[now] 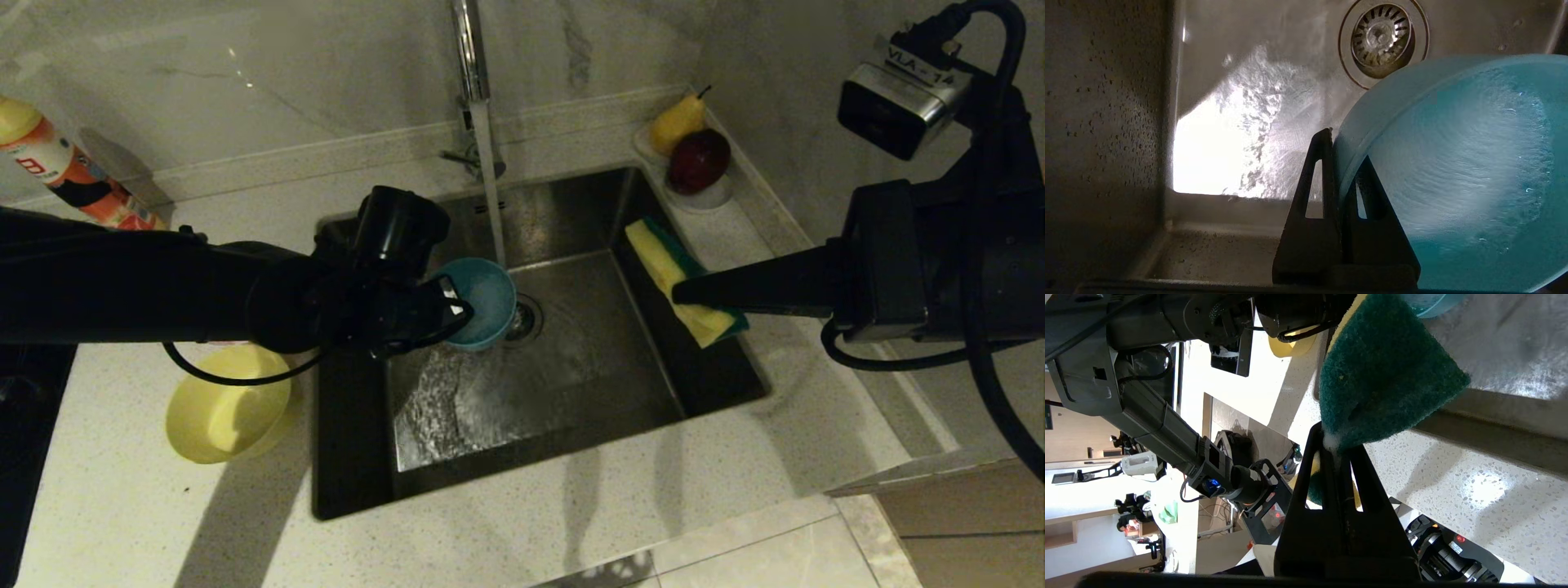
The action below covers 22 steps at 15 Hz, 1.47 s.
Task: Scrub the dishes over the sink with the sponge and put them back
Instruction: Rinse the bowl
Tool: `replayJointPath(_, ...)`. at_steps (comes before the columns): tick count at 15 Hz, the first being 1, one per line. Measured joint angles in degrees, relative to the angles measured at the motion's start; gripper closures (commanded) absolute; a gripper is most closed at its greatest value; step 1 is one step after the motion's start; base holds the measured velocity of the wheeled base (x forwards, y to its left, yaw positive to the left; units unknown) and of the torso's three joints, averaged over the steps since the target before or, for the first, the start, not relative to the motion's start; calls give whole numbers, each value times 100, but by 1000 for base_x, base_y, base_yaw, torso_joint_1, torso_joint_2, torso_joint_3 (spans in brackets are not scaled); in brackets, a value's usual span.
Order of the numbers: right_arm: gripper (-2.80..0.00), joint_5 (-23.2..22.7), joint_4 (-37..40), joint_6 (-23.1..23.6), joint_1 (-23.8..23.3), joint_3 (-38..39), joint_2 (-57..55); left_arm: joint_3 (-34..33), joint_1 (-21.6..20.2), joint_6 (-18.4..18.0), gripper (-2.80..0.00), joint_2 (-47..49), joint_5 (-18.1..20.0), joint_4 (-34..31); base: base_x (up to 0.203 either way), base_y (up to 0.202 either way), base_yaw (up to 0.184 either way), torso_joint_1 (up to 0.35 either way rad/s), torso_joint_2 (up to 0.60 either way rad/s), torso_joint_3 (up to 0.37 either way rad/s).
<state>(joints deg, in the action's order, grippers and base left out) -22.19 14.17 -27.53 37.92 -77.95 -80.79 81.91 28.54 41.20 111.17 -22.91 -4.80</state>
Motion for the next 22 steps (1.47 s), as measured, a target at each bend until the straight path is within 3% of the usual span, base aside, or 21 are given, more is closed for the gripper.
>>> replayJointPath(10,0,-18,-3,0,2,9,-69,505,-104,13,0,346,15,-189,0,0,0,0,0,0)
replayJointPath(22,0,0,2,0,0,13,-72,439,-60,82,0,312,40,-203,0,0,0,0,0,0)
